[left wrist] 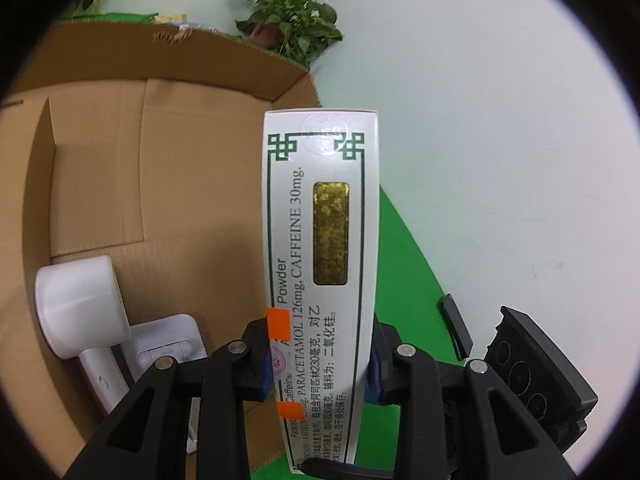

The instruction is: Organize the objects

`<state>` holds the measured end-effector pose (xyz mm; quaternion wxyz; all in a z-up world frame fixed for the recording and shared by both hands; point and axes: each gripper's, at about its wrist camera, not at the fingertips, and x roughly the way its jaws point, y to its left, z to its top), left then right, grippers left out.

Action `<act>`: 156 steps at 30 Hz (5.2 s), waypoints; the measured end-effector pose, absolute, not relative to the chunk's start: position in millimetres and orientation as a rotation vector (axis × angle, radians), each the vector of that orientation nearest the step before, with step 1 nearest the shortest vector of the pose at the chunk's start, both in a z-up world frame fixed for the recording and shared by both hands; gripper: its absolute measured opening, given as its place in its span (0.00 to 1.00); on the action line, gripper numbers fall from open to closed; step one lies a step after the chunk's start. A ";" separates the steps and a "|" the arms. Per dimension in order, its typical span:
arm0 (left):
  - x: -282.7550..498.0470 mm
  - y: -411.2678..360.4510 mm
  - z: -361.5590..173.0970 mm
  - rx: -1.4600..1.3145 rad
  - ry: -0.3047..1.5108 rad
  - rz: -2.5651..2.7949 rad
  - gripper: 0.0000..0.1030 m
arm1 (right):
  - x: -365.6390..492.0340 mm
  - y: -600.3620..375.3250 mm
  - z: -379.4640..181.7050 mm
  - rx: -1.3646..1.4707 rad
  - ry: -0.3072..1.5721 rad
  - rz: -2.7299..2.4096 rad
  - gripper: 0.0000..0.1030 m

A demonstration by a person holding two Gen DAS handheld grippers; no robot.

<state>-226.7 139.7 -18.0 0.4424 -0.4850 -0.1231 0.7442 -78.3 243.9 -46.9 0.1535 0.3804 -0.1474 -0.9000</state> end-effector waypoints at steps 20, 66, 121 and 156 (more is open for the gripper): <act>-241.4 150.6 -67.6 -1.338 -0.188 1.922 0.46 | -114.4 231.6 -86.6 1.439 -0.300 -2.627 0.57; -113.4 11.7 -64.4 -0.651 0.211 2.922 1.00 | -77.5 179.6 -75.2 1.003 -0.057 -3.137 1.00; -108.2 10.3 -64.0 -0.657 0.195 2.914 1.00 | -77.5 179.6 -74.8 1.002 -0.058 -3.136 1.00; -108.0 10.3 -64.4 -0.657 0.197 2.915 1.00 | -77.4 179.4 -74.7 1.003 -0.058 -3.136 1.00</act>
